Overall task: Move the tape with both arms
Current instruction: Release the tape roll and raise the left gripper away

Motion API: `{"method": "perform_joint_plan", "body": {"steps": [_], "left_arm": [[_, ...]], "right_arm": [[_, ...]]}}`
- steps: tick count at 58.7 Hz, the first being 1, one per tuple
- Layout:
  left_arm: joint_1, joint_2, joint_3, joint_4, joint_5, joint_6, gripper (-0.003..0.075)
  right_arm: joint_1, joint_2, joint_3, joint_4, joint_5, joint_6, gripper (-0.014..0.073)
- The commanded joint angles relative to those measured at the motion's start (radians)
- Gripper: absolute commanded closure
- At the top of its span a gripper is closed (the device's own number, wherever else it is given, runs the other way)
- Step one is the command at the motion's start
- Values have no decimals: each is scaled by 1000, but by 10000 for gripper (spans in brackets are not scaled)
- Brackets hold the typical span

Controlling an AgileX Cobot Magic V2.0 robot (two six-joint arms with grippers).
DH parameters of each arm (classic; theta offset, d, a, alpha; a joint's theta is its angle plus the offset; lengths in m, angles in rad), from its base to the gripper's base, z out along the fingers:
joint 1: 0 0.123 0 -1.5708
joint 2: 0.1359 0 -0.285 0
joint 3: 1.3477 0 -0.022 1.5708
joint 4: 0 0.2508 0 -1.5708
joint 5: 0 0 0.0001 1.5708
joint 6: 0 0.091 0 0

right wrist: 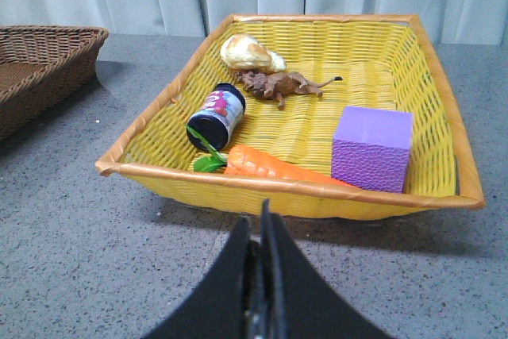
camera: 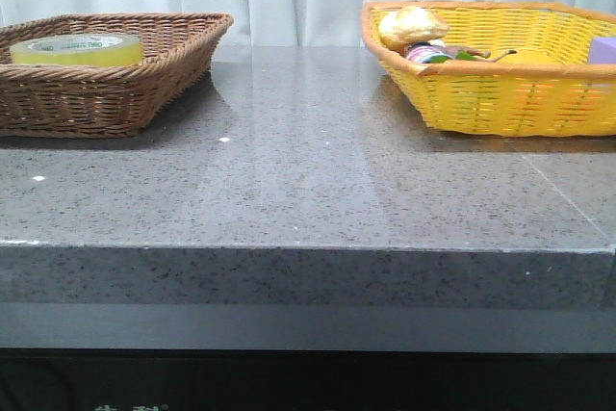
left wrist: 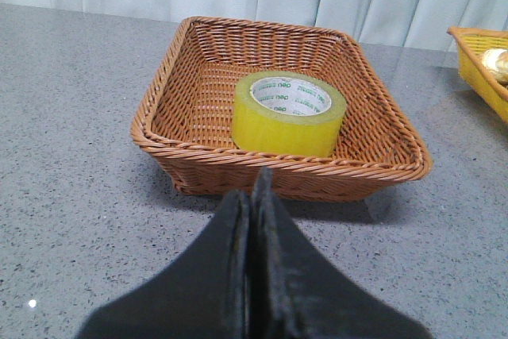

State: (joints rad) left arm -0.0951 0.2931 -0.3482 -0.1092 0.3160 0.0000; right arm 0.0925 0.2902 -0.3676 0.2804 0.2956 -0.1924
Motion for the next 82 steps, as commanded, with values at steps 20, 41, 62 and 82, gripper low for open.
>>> {"method": "perform_joint_plan", "body": {"steps": [20,41,62,82], "left_arm": [[2,7,-22,-12,-85,-9,740],[28,-240,179,-10,-104,-9,740],[53,-316,311,29,-95,-9,740],[53,-319,395,32,-220,-9,740]], "right_arm": [[-6,6,-24,4,-77,-2,714],[-6,6,-24,4,-77,-2,714],[-6,6,-24,4,-77,-2,714],[-6,6,-24,4,-77,-2,714]]}}
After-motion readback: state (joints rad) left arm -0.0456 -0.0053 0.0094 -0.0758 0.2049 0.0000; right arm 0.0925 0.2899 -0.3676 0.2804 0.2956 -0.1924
